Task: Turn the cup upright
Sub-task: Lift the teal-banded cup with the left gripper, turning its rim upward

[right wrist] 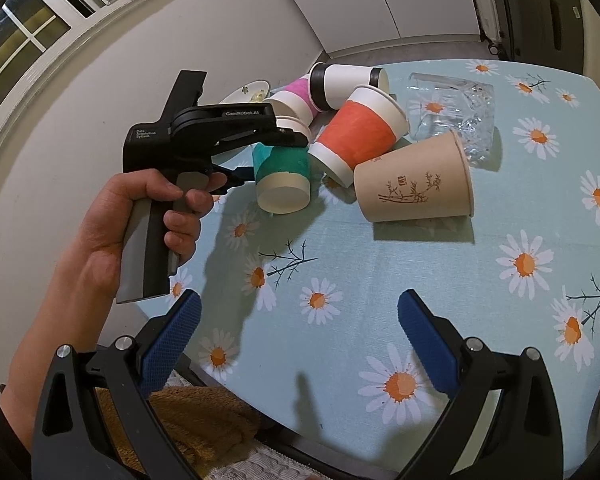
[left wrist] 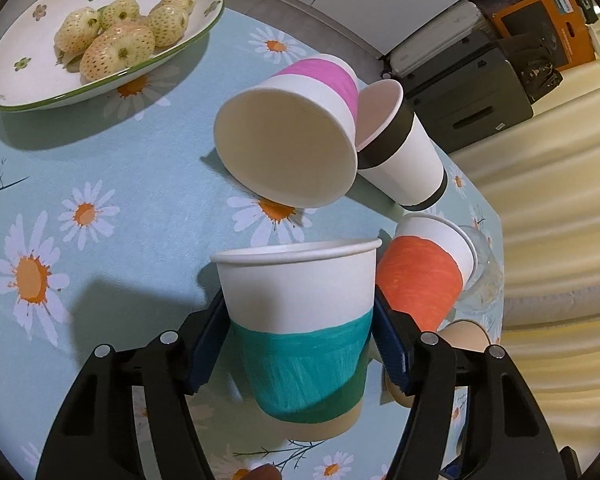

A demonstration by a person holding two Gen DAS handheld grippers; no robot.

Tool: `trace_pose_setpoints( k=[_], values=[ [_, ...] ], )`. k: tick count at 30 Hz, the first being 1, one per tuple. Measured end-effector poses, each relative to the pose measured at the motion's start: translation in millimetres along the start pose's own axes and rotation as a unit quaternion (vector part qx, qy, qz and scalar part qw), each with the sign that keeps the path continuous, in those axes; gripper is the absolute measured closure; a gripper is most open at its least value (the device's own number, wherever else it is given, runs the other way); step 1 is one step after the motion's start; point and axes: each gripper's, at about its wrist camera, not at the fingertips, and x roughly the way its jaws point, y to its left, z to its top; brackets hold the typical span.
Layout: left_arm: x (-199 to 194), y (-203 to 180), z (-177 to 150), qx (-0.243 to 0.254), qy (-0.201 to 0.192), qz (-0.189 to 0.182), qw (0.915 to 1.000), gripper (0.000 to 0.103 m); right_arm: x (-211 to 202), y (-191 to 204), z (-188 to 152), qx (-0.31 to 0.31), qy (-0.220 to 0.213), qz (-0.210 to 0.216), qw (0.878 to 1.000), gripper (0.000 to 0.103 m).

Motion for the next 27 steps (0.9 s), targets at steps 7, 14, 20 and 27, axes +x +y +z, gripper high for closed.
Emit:
trace_pose_setpoints(
  k=[7,14,20,27],
  values=[
    [-19,3,-7,0.0,0.002,0.0,1.0,0.038,-6,-5,-2,0.013,-0.007,0.011,1.0,0.005],
    [-44,-4,-39,0.018,0.011,-0.005,0.9998,0.038,-21,-10,-13,0.055,-0.018,0.074,0.996,0.005],
    [-47,-23,-84,0.055,0.035,0.005,0.9979,0.038,-40,-12,-23,0.075,-0.036,0.096,0.992,0.005],
    [-36,-45,-124,0.081,0.059,0.018,0.9948,0.038,-65,-25,-36,0.102,-0.057,0.116,0.986,0.005]
  ],
)
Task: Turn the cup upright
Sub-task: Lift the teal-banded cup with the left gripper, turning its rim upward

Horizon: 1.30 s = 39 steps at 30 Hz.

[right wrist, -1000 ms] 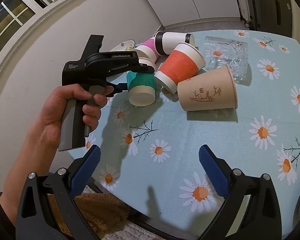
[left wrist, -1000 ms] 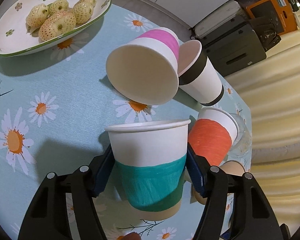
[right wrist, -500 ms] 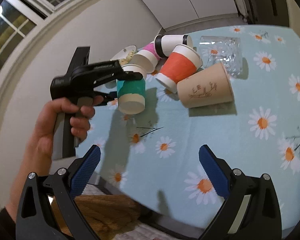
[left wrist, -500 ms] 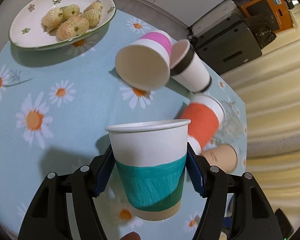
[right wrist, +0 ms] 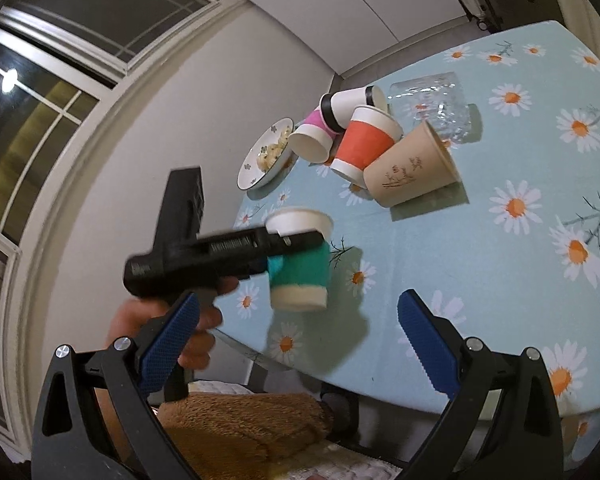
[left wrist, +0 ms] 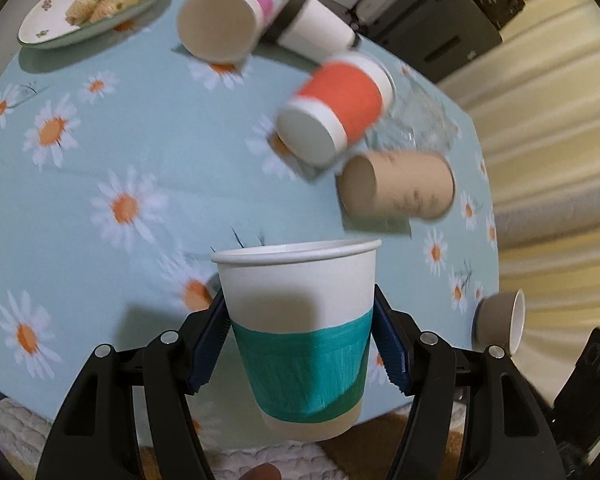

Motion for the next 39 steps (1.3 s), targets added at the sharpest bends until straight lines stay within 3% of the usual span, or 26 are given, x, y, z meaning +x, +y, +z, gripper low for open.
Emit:
trace_pose_setpoints(
  k=[7,16,19,39],
  values=[
    [22,-23,-26,0.021,0.023,0.022,0.9993,0.038,-19,-18,-12,0.037,-0.008,0.016,0.999,0.005],
    [36,-42,-41,0.049,0.023,0.067,0.9963,0.037,-29,-24,-11,0.052,-0.011,0.033,0.998,0.005],
    [40,-50,-45,0.057,0.023,0.081,0.9948,0.03,-30,-24,-11,0.05,-0.012,0.035,0.998,0.005],
    [21,-42,-49,0.06,0.018,0.079,0.9949,0.027,-24,-27,-14,0.051,-0.002,0.024,0.998,0.005]
  ],
)
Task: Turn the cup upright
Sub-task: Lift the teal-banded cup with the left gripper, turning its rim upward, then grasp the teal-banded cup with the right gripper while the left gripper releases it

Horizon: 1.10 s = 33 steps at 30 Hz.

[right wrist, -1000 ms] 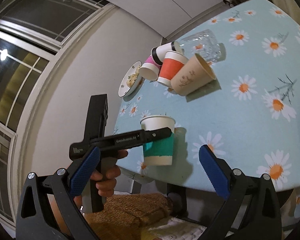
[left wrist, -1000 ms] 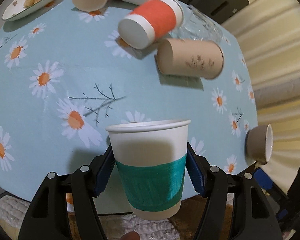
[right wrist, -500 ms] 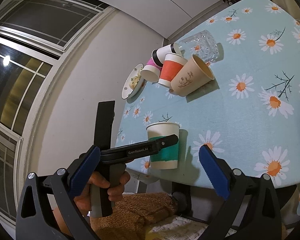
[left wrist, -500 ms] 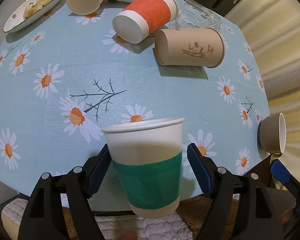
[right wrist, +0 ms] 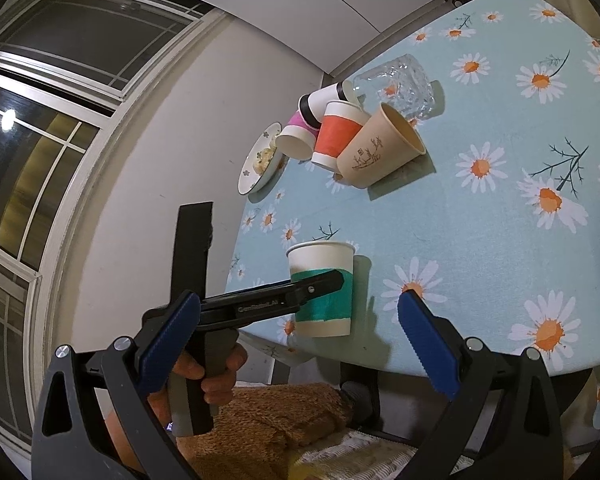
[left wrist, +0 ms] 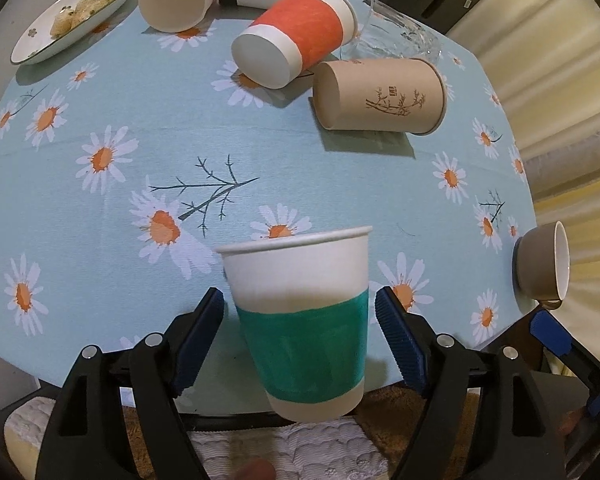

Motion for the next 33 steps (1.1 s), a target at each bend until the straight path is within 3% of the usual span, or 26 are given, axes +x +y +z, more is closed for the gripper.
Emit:
trace_pose_setpoints(
  k=[8,15,20,27,33],
  values=[
    [-11,8,-6,-0.005,-0.008,-0.014,0.9999,0.027,5,-1,-1,-0.002,0.007,-0.009,1.0,0.005],
    [-38,19,-19,-0.014,-0.033,-0.059,0.9976,0.027,16,1,3,-0.011,0.025,-0.022,0.999,0.005],
    [-67,50,-49,-0.038,-0.068,-0.105,0.9914,0.027,38,16,14,-0.046,0.056,-0.057,0.996,0.005],
    [-92,99,-97,-0.071,-0.112,-0.153,0.9794,0.027,109,44,16,-0.097,0.145,-0.121,0.977,0.005],
    [-102,132,-123,-0.097,-0.135,-0.186,0.9682,0.027,148,57,17,-0.118,0.183,-0.182,0.959,0.005]
  ],
)
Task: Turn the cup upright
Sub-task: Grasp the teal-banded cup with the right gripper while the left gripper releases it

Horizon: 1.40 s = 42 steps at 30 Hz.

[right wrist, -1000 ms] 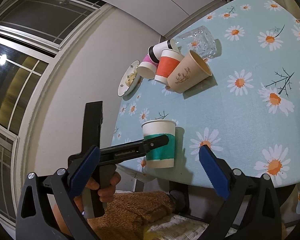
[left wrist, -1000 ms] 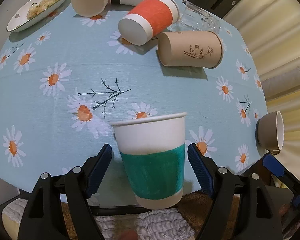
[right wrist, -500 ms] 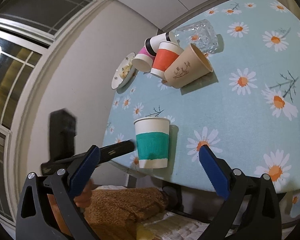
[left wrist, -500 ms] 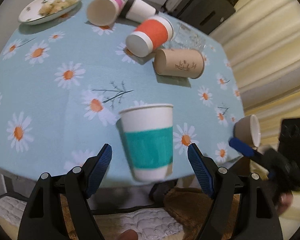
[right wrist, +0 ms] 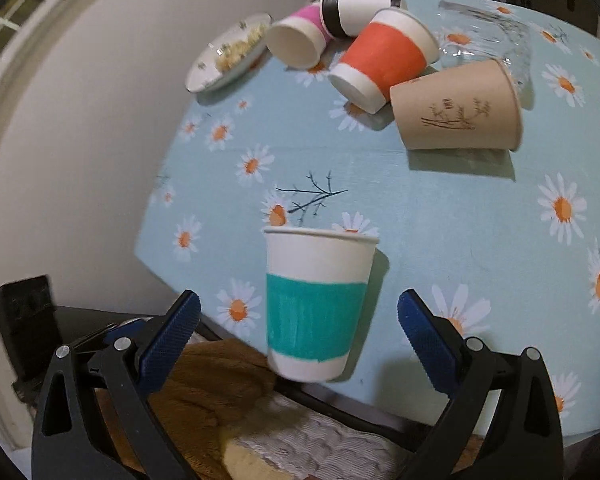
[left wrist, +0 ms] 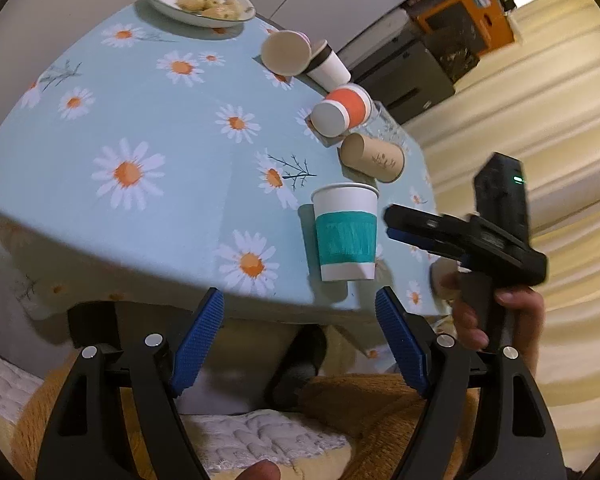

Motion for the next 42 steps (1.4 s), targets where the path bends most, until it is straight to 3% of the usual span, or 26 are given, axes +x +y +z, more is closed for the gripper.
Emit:
trace_pose_setpoints(
  k=[6,13,20,27,35,38,42],
  values=[
    [-14,8,-11,-0.007,-0.026,-0.042,0.9988,0.027,21,11,10,-0.008,0.039,-0.044,0.998,0.006],
    [-14,15,-20,-0.012,-0.035,-0.065,0.9972,0.027,35,14,19,-0.009,0.069,-0.091,0.993,0.014],
    [-7,17,-17,-0.012,-0.032,-0.074,0.9967,0.027,41,6,23,0.004,0.081,-0.097,0.992,0.029],
    [0,18,-12,-0.01,-0.026,-0.074,0.9969,0.027,44,5,23,0.011,0.083,-0.093,0.992,0.035],
    [4,19,-8,-0.005,-0.023,-0.066,0.9975,0.027,32,5,19,0.012,0.059,-0.092,0.994,0.036],
    [6,19,-5,-0.004,-0.024,-0.062,0.9978,0.027,18,7,16,0.007,0.028,-0.092,0.995,0.036],
    [7,19,0,0.001,-0.027,-0.059,0.9979,0.027,-9,15,8,-0.005,-0.046,-0.099,0.994,0.037]
  ],
)
